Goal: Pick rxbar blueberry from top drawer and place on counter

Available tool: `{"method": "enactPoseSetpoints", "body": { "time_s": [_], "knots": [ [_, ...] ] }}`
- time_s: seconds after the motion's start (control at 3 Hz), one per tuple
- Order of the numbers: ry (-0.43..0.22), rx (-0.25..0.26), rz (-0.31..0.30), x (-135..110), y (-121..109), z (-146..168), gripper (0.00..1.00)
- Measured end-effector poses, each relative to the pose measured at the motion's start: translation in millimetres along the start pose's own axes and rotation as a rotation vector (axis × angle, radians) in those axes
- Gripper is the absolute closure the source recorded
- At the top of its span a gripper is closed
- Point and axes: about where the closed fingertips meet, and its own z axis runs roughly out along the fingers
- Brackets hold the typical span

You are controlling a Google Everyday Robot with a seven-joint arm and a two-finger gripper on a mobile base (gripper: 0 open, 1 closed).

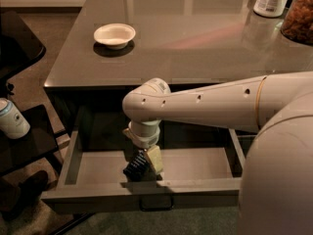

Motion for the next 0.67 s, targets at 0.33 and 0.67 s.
{"method": "enactPoseSetpoints", "body": {
  "time_s": [0.33, 0.67],
  "knots": [
    [-0.002, 0.001, -0.014, 4.6, 4.9, 6.6, 0.0],
    [-0.019, 0.013, -0.037, 3.3, 5.2, 11.6, 0.19]
  ]
}}
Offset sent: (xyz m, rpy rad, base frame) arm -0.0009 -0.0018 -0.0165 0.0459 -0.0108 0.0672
